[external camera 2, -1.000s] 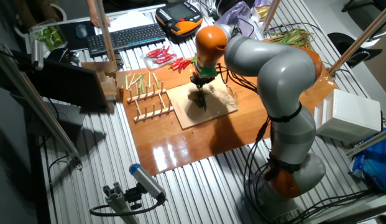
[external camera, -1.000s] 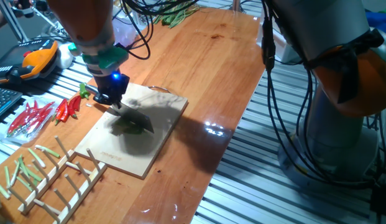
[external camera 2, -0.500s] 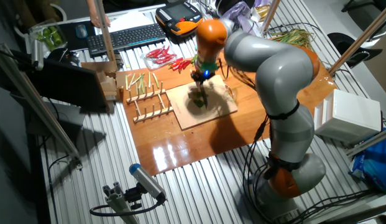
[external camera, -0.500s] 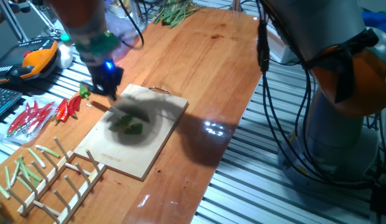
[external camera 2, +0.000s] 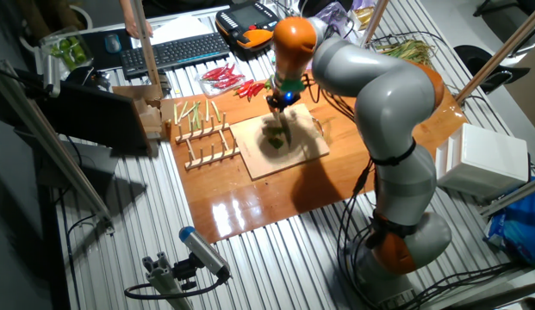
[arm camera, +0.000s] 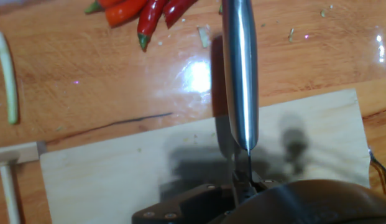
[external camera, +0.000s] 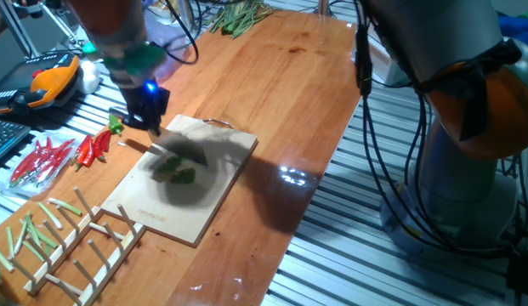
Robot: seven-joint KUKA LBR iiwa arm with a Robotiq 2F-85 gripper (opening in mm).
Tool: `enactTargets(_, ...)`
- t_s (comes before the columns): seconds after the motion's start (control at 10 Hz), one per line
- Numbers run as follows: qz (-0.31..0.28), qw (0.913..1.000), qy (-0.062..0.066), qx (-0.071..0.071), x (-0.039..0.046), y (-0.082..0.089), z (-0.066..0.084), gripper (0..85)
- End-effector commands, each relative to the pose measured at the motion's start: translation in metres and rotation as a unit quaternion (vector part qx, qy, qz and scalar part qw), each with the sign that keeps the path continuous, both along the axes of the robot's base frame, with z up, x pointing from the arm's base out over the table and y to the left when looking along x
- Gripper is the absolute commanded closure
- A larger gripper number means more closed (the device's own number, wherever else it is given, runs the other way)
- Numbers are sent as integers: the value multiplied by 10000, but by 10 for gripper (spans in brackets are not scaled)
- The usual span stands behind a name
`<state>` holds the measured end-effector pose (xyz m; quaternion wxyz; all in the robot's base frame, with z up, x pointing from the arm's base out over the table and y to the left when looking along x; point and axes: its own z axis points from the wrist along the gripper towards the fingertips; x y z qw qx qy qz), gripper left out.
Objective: Chop the chili peppers
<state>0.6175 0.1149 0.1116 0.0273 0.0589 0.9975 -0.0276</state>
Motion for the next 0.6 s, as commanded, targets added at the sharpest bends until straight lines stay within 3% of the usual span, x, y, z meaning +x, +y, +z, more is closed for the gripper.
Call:
enactTargets(0.0, 27, 10000, -29, -69, -16, 16, -28, 850)
enactTargets(0.3, 65, 10000, -42, 52, -13, -20, -136, 850)
enactTargets(0.5, 19, 9998, -190, 93, -67, 18, -274, 850)
